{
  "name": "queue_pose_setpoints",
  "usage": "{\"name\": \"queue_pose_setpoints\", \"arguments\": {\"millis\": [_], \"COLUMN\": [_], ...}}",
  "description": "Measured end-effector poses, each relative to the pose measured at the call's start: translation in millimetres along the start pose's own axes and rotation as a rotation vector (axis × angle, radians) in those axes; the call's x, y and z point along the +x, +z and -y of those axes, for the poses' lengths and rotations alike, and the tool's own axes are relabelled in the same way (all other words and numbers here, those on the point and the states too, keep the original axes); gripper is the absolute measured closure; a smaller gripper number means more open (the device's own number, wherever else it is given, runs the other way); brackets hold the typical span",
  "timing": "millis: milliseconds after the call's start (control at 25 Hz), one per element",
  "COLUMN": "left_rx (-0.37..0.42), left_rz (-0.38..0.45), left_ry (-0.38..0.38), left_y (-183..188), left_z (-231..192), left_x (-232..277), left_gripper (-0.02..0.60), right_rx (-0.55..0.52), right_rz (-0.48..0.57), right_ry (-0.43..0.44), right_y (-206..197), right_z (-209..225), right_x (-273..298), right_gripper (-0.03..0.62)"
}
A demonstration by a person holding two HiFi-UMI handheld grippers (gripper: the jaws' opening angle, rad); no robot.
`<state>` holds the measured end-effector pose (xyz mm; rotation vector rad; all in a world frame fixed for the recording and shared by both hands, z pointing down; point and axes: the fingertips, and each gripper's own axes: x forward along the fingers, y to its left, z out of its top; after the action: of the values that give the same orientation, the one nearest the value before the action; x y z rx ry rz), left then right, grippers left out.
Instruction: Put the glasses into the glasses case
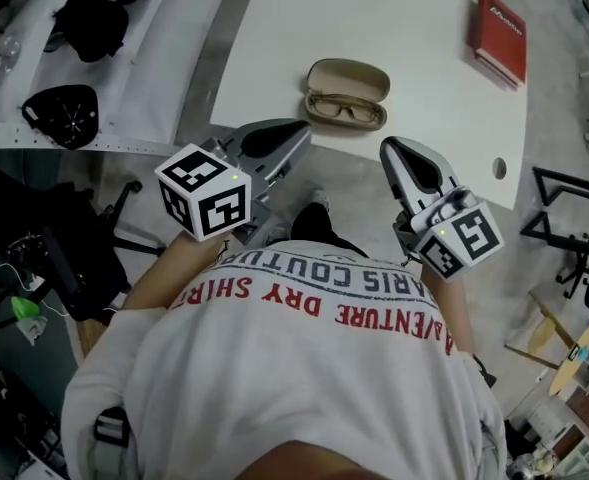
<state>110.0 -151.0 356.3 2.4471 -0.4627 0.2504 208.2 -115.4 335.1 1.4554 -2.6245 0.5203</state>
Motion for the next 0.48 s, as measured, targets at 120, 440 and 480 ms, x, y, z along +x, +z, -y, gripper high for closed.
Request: {"name": "queue_pose_setpoints", "arguments": {"millis": [120,440,480], "left_rx": [0.006,0.044,0.051], "left_rz": [-0.019,-0.025,-0.023], "left_ry": [-0.031,-0.081,-0.081], "left_y": [-9,-13,-13], "left_z": [9,33,34], "left_x": [0,-7,-8], "left_gripper": [0.553,0.552,0.552], "right_rx": [-0.010,0.022,0.022], "right_rz": [0.006,0.038,0.041], "right_ry": [-0.036,-0.061,-0.060], "right_y": [-3,-1,0], "right_z": [-9,-24,-26], "right_x": [-9,-26,-26], "right_gripper": [0.569,0.571,0.571]}}
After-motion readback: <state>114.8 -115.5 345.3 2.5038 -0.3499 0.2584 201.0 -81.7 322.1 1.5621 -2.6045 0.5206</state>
